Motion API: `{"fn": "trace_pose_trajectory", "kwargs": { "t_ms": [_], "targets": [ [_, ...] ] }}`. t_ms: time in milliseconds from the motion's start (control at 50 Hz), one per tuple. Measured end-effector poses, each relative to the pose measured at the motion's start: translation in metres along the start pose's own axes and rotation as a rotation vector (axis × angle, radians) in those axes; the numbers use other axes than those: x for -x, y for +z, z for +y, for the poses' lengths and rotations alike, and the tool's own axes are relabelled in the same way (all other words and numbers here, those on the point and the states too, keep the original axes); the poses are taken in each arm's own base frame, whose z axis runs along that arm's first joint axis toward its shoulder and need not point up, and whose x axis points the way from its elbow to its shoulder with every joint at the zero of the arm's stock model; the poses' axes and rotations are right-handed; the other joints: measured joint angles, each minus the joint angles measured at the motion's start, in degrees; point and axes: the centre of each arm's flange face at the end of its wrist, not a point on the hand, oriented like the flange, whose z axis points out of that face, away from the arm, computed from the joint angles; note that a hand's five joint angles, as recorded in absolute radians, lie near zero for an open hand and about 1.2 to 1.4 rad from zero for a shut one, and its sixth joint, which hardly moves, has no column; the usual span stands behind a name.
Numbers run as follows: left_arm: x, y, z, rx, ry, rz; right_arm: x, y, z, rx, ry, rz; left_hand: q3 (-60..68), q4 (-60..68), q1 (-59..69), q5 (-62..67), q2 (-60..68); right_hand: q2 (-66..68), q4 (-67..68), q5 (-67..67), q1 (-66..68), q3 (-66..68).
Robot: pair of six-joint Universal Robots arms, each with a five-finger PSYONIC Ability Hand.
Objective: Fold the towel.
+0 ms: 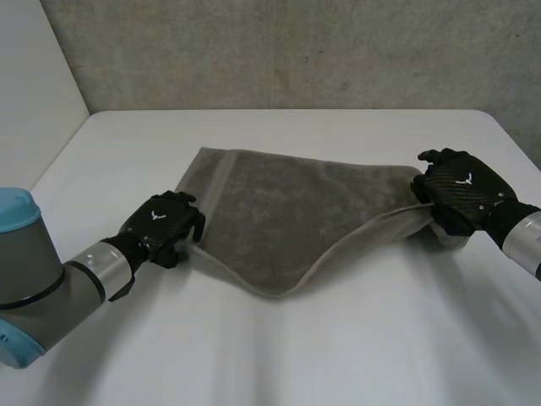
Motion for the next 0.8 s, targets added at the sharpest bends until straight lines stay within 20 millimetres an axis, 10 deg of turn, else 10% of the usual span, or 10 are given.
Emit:
{"fn": "trace_pose_trajectory", "kwargs": {
  "t_ms": [180,800],
  "targets": [
    [0.003,0.005,0.011,0.026,-0.01,-0.023,0.0,-0.003,0.006,0.055,0.112,0.029,0.0,0.0,-14.69,-17.69,-14.75,-38.51,0.0,-40.1,-37.65,0.0],
    [0.004,-0.008,0.018,0.057,0.018,-0.052,0.019,-0.015,0.03,0.152,0.203,0.015,0.0,0.0,-14.69,-17.2,-14.99,-39.02,0.0,-40.47,-38.47,0.0]
  ]
}}
